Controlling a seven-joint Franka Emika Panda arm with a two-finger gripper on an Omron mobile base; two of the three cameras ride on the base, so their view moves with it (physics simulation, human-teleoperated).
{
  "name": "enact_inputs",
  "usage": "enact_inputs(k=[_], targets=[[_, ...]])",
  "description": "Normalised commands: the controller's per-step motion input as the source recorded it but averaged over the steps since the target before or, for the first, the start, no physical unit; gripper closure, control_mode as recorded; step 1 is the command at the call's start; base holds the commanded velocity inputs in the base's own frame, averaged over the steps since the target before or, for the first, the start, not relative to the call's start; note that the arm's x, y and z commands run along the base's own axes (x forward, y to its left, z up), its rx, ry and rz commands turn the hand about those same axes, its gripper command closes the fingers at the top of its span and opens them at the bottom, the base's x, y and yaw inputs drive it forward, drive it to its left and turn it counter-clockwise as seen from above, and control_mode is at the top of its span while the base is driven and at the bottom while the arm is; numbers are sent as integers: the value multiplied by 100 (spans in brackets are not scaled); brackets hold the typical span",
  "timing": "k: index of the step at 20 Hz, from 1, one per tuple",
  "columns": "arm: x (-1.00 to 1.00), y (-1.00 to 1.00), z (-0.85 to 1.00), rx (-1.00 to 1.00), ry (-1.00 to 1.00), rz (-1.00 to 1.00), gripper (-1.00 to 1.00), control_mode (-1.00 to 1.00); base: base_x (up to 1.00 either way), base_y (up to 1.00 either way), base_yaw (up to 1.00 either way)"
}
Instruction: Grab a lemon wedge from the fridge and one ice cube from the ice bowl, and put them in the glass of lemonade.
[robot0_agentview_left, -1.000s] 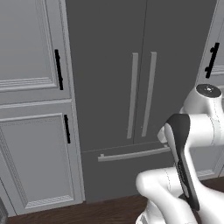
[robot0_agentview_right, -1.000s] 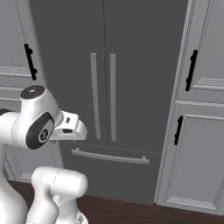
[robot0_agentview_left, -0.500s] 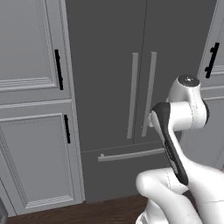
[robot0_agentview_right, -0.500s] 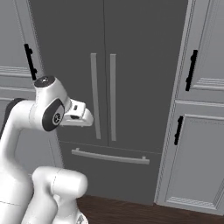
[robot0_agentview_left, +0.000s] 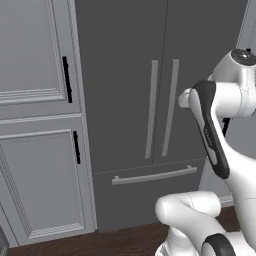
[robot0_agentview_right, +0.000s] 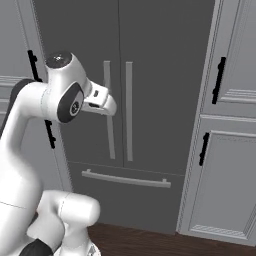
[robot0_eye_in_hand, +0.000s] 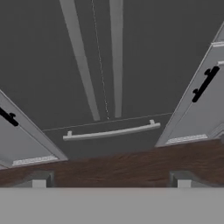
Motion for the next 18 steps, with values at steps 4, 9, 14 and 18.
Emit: enact_inputs(k=[4,9,14,18], targets=[[-17,-17,67,1,-12,9,-100,-100,0,0,0],[39,0,6,-3,-2,7,-100,-100,0,0,0],[93,3,-58,0,-6,0,-100,-100,0,0,0],[100,3,-74,-1,-4,0,-100,-100,0,0,0]])
